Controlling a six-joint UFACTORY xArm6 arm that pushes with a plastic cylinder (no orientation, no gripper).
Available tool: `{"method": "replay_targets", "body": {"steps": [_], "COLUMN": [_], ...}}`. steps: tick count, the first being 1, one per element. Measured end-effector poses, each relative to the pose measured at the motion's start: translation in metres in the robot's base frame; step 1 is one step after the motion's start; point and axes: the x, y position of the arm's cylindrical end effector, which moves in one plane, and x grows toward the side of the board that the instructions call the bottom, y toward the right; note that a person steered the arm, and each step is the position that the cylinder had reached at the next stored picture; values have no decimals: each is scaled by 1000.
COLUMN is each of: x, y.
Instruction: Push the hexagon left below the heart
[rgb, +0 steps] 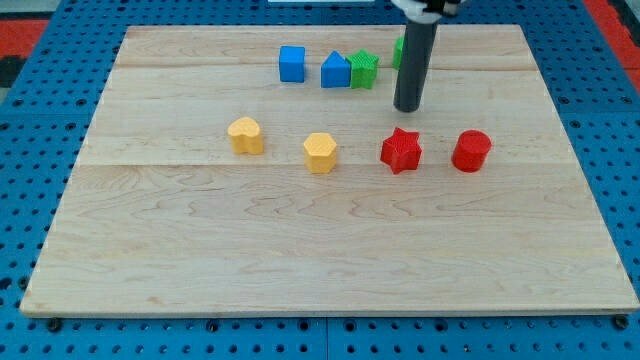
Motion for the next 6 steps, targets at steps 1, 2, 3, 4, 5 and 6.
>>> {"method": "replay_targets", "body": {"steps": [1, 2, 3, 4, 5, 6], "x": [32, 55, 68, 85, 67, 44], "y": [-24, -83, -123, -190, -152, -127]}}
